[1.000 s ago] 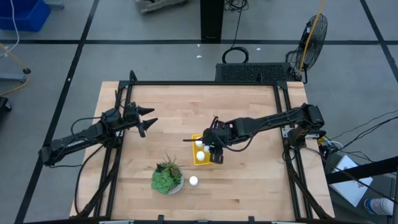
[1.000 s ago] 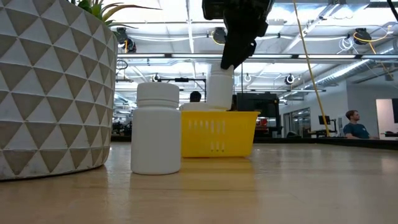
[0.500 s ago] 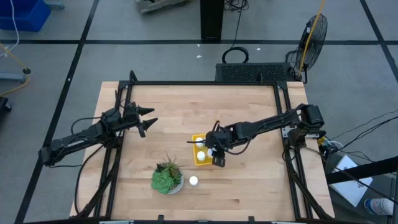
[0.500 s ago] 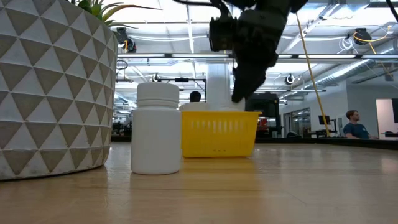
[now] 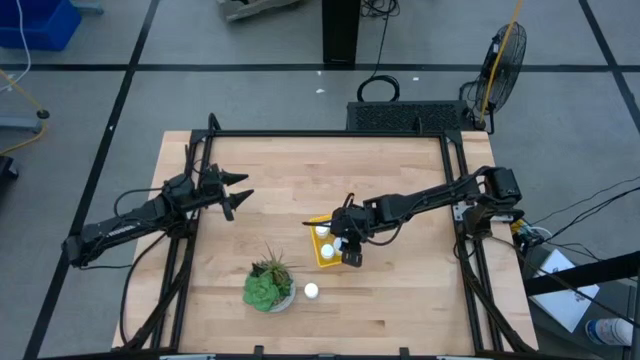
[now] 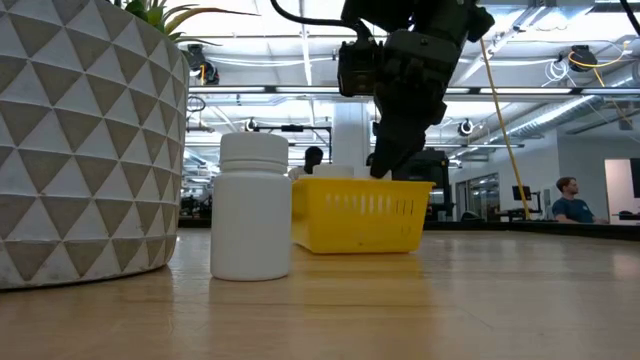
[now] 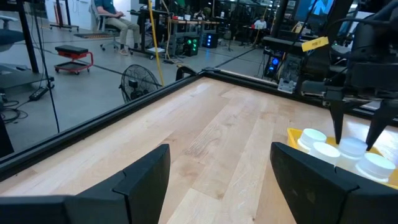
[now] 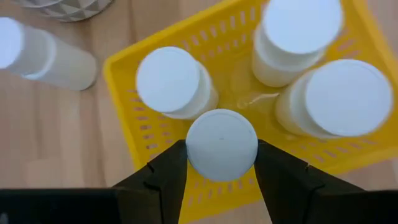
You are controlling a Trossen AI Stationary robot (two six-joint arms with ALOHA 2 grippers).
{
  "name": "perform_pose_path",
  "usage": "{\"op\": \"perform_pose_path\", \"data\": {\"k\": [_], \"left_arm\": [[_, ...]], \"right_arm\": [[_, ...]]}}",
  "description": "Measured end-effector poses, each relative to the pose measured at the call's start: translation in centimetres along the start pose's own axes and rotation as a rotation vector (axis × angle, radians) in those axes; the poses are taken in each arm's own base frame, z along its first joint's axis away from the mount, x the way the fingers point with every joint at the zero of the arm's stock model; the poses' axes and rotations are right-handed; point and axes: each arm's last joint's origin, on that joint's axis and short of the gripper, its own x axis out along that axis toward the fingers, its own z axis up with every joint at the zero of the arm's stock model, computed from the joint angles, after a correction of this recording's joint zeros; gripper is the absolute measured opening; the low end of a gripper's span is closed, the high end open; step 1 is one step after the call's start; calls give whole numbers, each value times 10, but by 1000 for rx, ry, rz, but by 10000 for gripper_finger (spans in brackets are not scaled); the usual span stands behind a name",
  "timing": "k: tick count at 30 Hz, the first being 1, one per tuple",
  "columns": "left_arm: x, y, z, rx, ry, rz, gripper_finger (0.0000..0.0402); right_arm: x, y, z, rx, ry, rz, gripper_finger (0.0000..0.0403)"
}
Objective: Pick and place pill bottles into a basket
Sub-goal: Put the white pill bottle into the yellow bin
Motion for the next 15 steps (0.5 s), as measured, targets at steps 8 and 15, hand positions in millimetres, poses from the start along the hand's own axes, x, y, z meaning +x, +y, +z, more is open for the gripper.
{"op": "perform_pose_path", "data": {"k": [8,15], "left_arm": [[0,0,0,0,0,0,282],[0,0,0,0,0,0,282]], "right_arm": [[1,0,-1,-8,12,10,202],[1,0,1,-13,-8,15,228]]}}
